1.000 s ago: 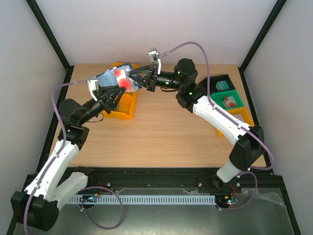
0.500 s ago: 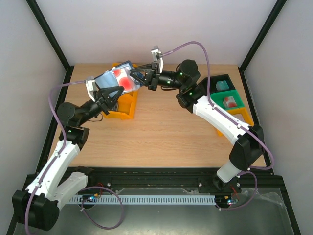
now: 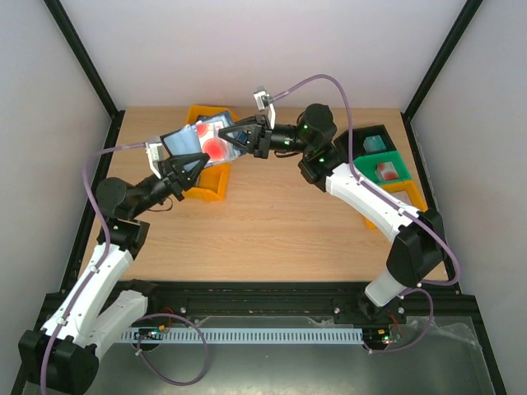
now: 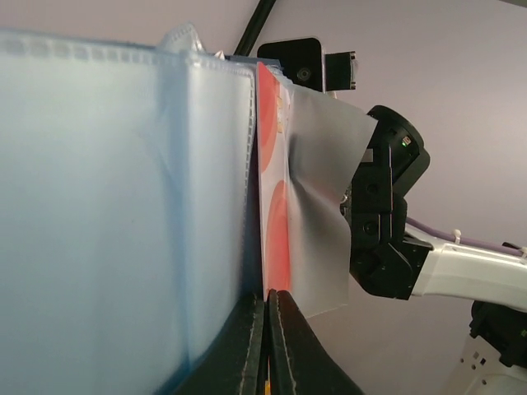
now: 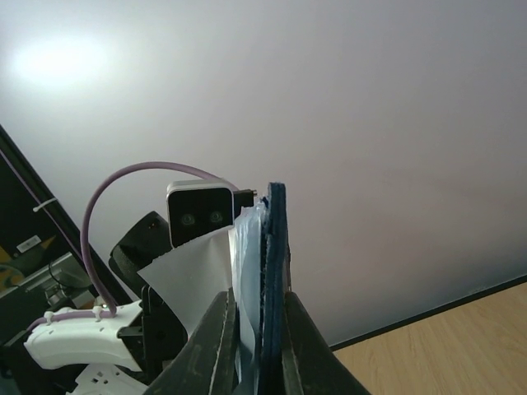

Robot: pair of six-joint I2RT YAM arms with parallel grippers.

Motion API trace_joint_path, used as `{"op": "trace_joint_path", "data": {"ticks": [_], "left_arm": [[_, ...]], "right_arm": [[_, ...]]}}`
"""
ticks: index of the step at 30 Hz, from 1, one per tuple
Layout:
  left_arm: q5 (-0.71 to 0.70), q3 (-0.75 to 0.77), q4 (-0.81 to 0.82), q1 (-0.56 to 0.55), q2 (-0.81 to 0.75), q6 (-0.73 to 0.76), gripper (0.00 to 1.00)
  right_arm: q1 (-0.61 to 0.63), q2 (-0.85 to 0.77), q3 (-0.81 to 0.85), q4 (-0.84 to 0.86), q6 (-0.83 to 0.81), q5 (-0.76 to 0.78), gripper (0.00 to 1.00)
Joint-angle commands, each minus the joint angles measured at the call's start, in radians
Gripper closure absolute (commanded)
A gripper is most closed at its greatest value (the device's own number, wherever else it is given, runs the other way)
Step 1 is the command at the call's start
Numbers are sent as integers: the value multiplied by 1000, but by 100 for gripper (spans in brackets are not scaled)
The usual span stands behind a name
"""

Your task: Take the credit cards out of the card holder

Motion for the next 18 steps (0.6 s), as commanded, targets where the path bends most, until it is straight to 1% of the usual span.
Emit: {"op": "trace_joint_path", "data": {"ticks": [1,7,10,18], "left_arm": [[-68,-12,13,28,-32,41,98],[-76,-18,-8,39,-44,58,98],[-77,-22,-34,41,-50,76,98],[-88,-54,-83,41,-71,76,98]], "right_arm": [[-17,-59,-5,-2,-3,-60,92],[-36,-83,-22,-23,-9,-62,93],[-52,-98,-28,-30,-13,-59,98],[-67,-109,-22,-62,-32,-29,98]]}}
